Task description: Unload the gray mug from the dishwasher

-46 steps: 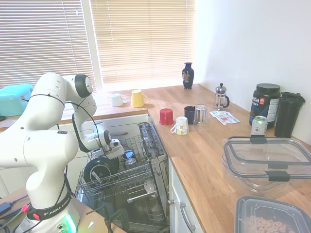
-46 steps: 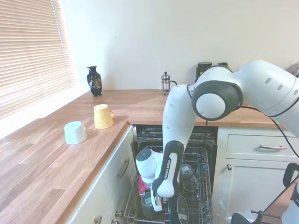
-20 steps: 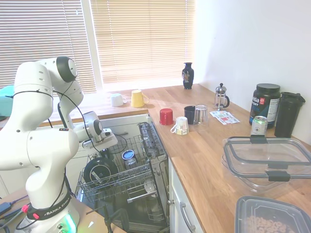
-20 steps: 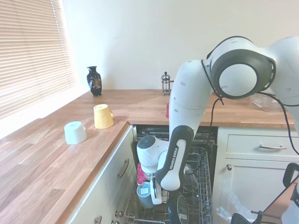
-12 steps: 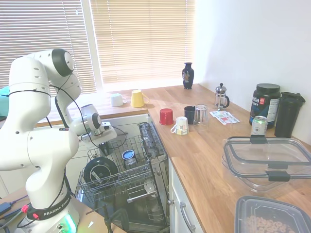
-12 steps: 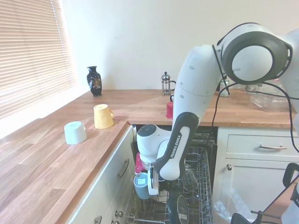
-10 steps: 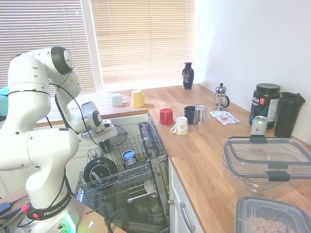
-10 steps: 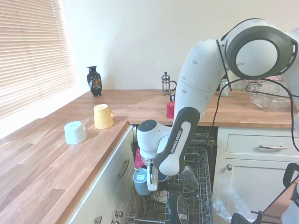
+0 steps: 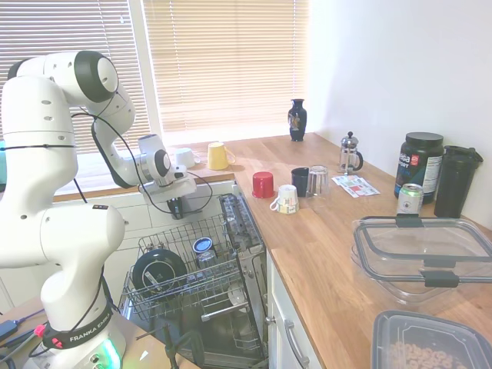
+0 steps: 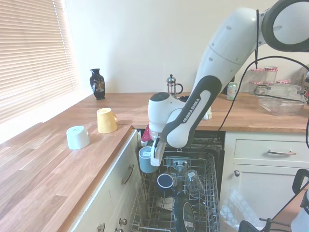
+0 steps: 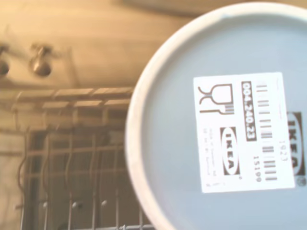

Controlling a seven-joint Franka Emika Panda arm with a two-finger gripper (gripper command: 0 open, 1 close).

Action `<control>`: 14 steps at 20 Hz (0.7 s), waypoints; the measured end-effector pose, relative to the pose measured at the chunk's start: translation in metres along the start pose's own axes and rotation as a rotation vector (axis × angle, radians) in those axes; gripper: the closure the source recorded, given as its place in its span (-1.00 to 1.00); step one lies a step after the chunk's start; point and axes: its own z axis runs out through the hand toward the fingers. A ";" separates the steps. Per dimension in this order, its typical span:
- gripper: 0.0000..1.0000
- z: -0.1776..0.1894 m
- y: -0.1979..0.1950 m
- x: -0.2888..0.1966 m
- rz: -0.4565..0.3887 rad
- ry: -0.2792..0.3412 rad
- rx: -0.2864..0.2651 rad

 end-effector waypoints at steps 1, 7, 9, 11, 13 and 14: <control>1.00 -0.008 0.004 0.005 0.014 0.005 0.008; 1.00 -0.049 0.027 0.043 0.113 0.018 0.035; 1.00 -0.060 0.031 0.059 0.146 0.018 0.044; 1.00 -0.074 0.033 0.076 0.177 0.023 0.056; 1.00 -0.089 0.036 0.095 0.205 0.030 0.061; 1.00 -0.096 0.040 0.105 0.223 0.033 0.062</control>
